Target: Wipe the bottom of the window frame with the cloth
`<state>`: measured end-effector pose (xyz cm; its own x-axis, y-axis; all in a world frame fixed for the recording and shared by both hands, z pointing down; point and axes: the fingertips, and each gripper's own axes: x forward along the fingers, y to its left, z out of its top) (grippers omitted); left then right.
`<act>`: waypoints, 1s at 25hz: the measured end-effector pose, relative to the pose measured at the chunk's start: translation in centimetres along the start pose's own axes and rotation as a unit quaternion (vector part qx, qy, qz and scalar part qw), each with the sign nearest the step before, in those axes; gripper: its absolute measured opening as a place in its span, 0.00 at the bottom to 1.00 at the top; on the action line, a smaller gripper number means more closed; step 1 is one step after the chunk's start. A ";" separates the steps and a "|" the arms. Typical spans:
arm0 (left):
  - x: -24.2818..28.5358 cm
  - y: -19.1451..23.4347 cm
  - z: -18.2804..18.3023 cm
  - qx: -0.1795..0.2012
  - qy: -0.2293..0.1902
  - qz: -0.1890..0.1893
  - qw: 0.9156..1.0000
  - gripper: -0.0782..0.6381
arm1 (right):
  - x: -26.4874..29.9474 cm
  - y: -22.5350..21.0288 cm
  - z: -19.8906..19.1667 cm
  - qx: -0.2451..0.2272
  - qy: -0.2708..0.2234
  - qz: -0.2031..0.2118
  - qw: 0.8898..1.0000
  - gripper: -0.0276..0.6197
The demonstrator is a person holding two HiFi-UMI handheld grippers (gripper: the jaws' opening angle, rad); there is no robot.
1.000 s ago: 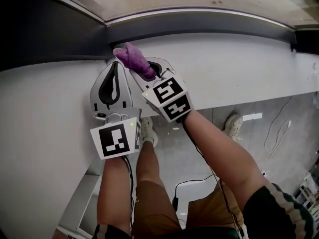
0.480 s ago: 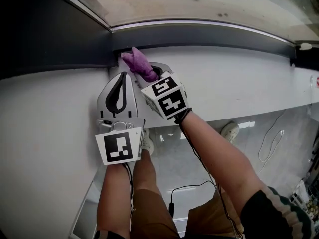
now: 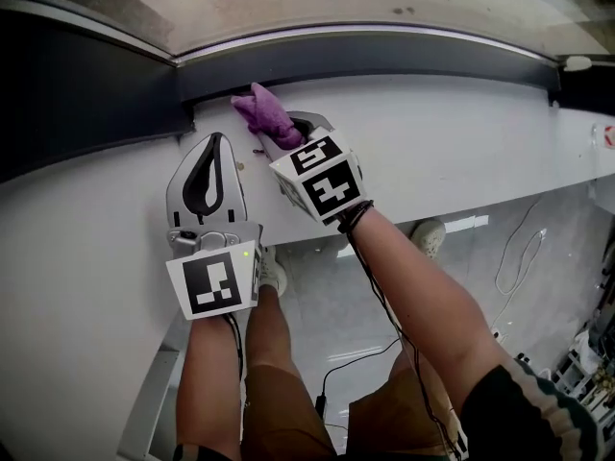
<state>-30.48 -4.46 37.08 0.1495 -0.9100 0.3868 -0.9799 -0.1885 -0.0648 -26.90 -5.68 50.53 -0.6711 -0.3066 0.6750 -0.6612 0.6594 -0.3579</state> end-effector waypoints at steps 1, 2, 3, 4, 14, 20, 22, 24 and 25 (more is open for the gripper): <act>0.2 -0.7 0.2 0.002 -0.002 -0.004 1.000 0.12 | -0.4 -0.5 -0.3 -0.002 0.003 -0.002 1.000 0.23; 0.5 -1.5 0.4 0.004 -0.004 -0.010 1.000 0.12 | -0.8 -1.0 -0.6 -0.002 0.006 -0.004 1.000 0.23; 0.8 -2.3 0.6 0.006 -0.003 -0.016 1.000 0.12 | -1.3 -1.6 -0.9 0.001 0.008 -0.007 1.000 0.23; 1.0 -3.0 0.8 0.007 0.000 -0.021 1.000 0.12 | -1.7 -2.2 -1.1 0.004 0.009 -0.012 1.000 0.23; 3.4 -7.5 2.6 0.004 0.000 -0.041 0.999 0.12 | -5.3 -7.1 -2.3 0.014 0.011 -0.028 0.999 0.23; 4.3 -9.7 2.7 0.003 0.015 -0.047 0.999 0.12 | -6.9 -9.5 -3.0 0.024 0.012 -0.036 0.999 0.23; 4.7 -10.7 2.9 0.010 0.016 -0.052 0.998 0.12 | -7.5 -10.3 -3.3 0.029 0.012 -0.038 0.999 0.23; 5.1 -11.7 3.0 0.014 0.017 -0.057 0.998 0.12 | -8.1 -10.9 -3.4 0.029 0.011 -0.038 0.999 0.23; 5.3 -12.2 3.0 0.013 0.018 -0.059 0.998 0.12 | -8.4 -11.3 -3.5 0.030 0.010 -0.038 0.999 0.23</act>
<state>-17.36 -8.09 37.14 0.2576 -0.8673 0.4260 -0.9523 -0.3025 -0.0400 -12.63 -8.12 51.19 -0.6116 -0.3398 0.7145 -0.7291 0.5927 -0.3422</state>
